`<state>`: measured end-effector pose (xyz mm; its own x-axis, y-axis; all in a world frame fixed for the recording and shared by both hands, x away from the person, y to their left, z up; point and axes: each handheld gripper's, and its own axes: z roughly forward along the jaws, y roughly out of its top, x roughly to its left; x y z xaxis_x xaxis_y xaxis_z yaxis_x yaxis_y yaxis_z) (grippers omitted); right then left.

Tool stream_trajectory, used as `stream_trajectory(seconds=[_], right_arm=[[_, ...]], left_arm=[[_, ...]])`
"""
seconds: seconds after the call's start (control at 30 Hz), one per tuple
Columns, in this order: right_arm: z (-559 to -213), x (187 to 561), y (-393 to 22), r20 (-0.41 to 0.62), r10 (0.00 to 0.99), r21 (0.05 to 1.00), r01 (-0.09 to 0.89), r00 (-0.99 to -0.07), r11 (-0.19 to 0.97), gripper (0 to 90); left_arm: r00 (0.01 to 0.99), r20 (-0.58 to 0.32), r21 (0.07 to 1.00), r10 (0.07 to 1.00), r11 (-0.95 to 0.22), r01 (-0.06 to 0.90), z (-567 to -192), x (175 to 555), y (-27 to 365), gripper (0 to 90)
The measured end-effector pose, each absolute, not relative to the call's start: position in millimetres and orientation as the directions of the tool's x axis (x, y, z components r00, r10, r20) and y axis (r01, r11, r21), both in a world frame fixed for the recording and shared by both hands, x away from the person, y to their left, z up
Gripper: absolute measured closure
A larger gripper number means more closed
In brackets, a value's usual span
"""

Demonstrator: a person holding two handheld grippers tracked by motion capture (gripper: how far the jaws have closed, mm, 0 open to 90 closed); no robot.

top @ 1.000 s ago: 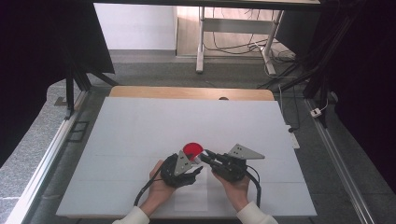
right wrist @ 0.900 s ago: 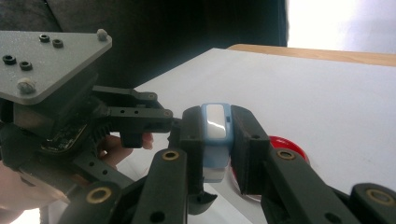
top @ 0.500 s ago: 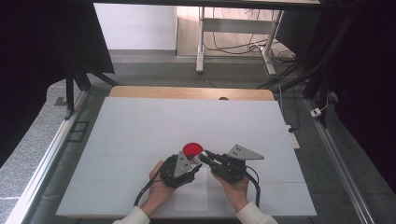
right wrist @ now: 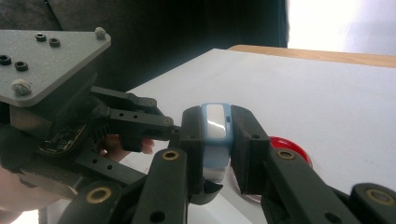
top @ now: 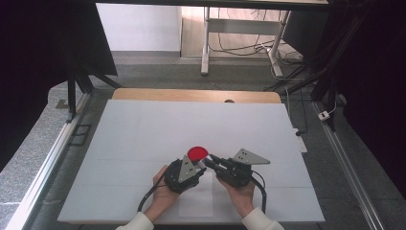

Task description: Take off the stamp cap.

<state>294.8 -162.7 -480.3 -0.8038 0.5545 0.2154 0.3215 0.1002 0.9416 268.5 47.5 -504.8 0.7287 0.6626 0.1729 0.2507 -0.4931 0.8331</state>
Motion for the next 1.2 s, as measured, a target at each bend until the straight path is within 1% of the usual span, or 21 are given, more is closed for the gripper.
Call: stream_trajectory(seconds=[0.3, 0.4, 0.73, 1.2], right_arm=[[-480.7, 294.3, -161.7, 0.213, 0.557, 0.942, 0.320, -0.803, 0.102, 75.2], [-480.8, 294.4, -161.9, 0.214, 0.557, 0.942, 0.321, -0.802, 0.100, 75.2], [-480.9, 293.9, -160.2, 0.205, 0.562, 0.942, 0.317, -0.801, 0.109, 75.2], [-482.0, 291.8, -156.7, 0.183, 0.573, 0.944, 0.306, -0.799, 0.125, 75.3]], left_arm=[[0.728, 0.183, 0.828, 0.661, -0.502, 0.248, -505.2, 268.4, 47.3, 64.1], [0.729, 0.173, 0.832, 0.662, -0.494, 0.252, -505.1, 268.7, 48.2, 64.4], [0.725, 0.193, 0.827, 0.661, -0.507, 0.241, -507.1, 267.7, 47.8, 65.3], [0.731, 0.173, 0.830, 0.660, -0.497, 0.252, -509.9, 268.4, 50.1, 65.5]])
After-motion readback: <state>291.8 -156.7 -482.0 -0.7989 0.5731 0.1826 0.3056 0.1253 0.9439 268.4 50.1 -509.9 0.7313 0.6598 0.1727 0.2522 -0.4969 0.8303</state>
